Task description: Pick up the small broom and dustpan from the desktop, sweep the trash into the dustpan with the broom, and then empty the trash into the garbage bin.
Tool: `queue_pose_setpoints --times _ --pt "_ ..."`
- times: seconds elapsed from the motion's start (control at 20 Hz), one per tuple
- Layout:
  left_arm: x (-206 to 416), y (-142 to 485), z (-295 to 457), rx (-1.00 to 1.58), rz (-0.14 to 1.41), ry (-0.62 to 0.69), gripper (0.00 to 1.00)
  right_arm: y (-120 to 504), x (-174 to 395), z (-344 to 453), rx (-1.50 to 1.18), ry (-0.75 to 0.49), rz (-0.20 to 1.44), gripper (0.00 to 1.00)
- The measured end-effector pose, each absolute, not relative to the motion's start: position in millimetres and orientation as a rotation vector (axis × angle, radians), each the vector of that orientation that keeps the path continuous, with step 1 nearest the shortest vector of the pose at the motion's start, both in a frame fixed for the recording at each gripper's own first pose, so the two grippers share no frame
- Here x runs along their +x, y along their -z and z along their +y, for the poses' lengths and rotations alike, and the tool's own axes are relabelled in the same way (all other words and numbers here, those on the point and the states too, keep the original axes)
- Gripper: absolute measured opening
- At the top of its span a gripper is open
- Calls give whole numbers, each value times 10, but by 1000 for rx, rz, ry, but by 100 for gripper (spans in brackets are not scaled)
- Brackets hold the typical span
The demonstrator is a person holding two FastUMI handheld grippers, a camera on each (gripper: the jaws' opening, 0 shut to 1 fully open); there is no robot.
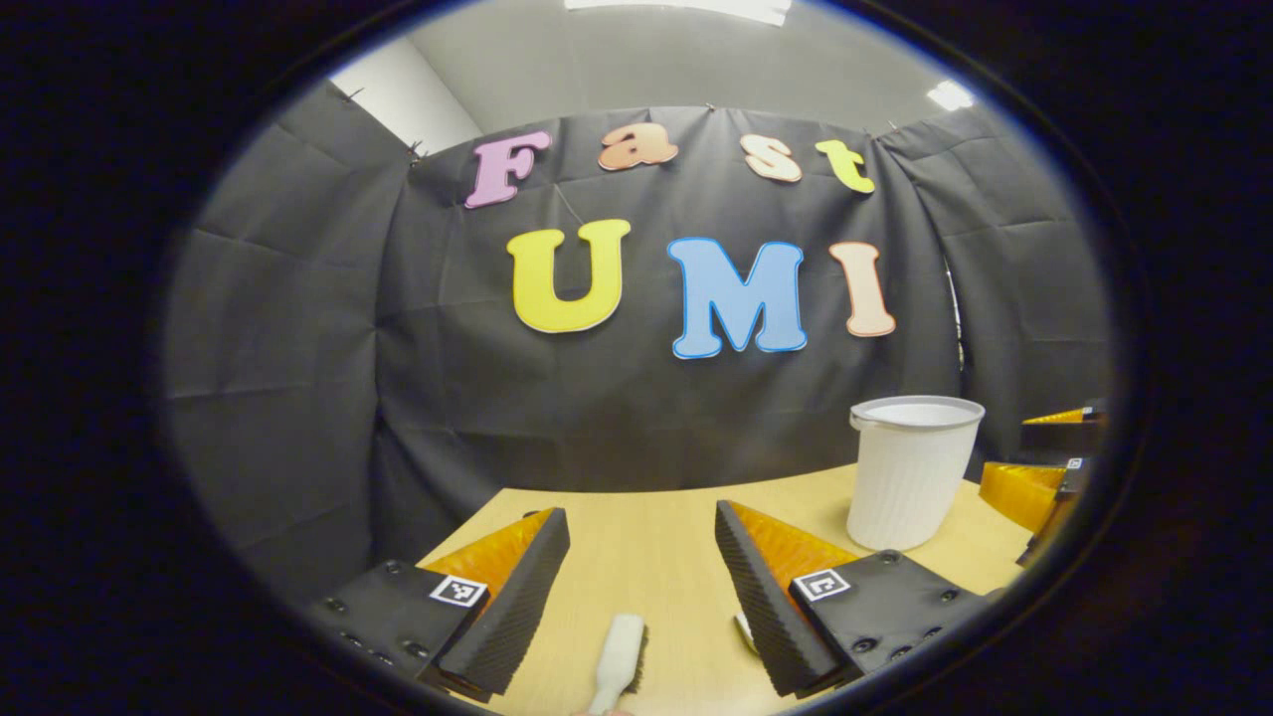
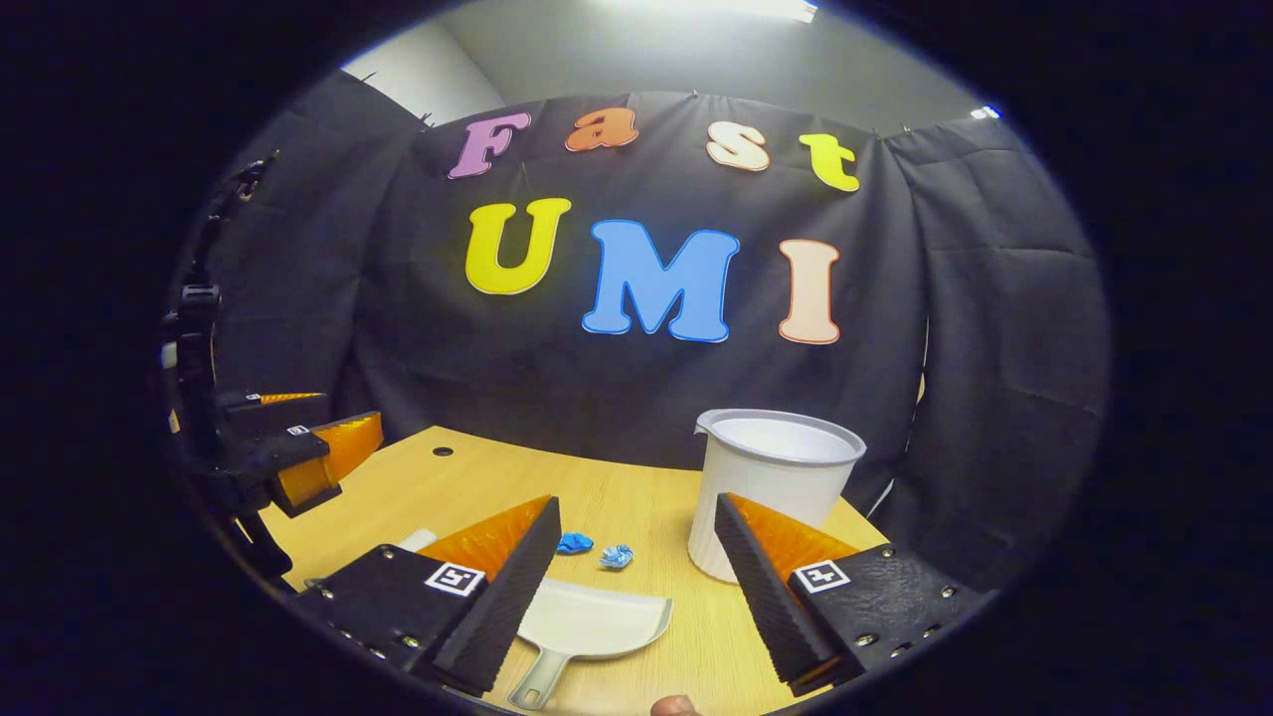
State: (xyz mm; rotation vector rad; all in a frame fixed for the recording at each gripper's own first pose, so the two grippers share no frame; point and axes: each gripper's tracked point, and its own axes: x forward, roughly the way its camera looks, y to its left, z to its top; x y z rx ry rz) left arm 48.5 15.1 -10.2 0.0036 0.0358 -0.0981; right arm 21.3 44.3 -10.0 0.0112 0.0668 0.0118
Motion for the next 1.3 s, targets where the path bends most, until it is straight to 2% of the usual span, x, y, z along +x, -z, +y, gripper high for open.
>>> queue_pose_setpoints --times 0.4,0.75,0.95,1.05,1.3 --pt "592 792 122 17 245 209 96 671 250 583 84 -15 299 97" --pt "499 1557 324 10 499 206 98 1219 213 862 175 -60 535 98" --pt "453 1971 448 2 645 186 99 1319 119 890 230 -57 655 98" --pt "417 2141 511 13 703 187 94 1340 86 878 244 -43 716 98" --pt "374 2569 536 62 857 242 96 1429 6 889 237 -25 849 98"
